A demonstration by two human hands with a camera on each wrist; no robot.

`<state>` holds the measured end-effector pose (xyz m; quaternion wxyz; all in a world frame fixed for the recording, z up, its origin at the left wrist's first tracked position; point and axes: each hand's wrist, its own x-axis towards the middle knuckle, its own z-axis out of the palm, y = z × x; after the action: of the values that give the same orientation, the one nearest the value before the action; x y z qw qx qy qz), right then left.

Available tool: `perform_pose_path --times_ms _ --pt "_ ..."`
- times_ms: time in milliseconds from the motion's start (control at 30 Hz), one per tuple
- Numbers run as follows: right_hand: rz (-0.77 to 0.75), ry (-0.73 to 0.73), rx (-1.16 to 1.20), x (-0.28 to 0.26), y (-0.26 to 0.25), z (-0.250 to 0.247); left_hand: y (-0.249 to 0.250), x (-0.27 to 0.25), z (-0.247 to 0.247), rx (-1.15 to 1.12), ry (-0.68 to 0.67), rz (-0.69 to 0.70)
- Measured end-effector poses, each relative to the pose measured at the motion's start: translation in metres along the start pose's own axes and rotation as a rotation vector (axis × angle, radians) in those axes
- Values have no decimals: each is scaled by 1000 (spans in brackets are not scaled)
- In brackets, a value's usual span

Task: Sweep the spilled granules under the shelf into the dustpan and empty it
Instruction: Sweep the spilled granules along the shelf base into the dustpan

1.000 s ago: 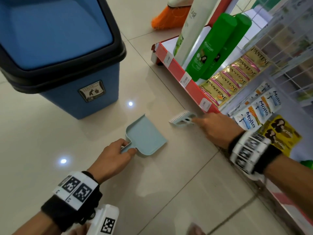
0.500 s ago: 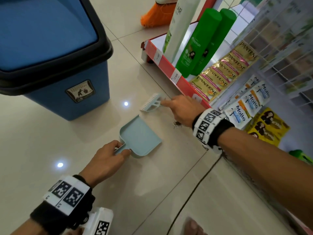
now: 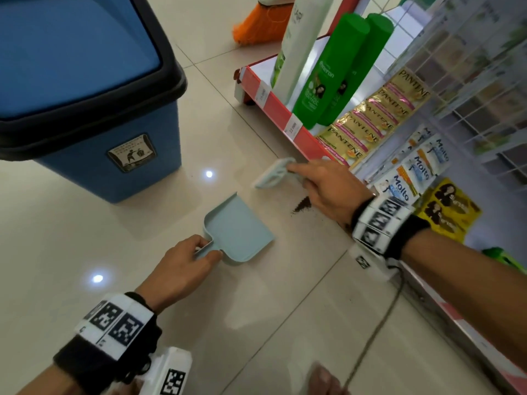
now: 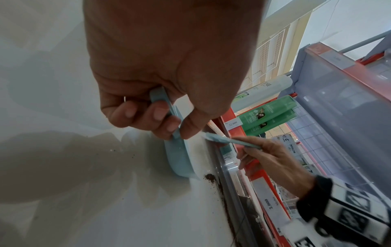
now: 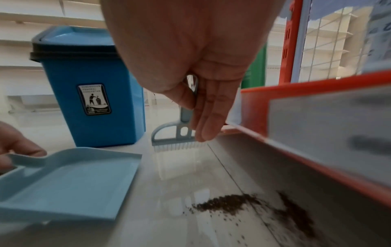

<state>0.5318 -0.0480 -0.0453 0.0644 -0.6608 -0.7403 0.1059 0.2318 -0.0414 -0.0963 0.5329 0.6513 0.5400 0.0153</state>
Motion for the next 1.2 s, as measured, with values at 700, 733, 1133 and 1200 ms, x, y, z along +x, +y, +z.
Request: perform_pose_path --times_ms 700,733,1133,1200 --pt "36 -69 26 -5 -6 -1 8 -2 6 13 -31 7" --pt "60 -99 28 -3 -7 1 8 -2 6 10 -24 5" --pt "244 -287 -5 -93 15 -18 17 11 16 -14 -77 -4" --pt "287 -271 99 -88 10 -20 19 14 18 -15 -81 -3"
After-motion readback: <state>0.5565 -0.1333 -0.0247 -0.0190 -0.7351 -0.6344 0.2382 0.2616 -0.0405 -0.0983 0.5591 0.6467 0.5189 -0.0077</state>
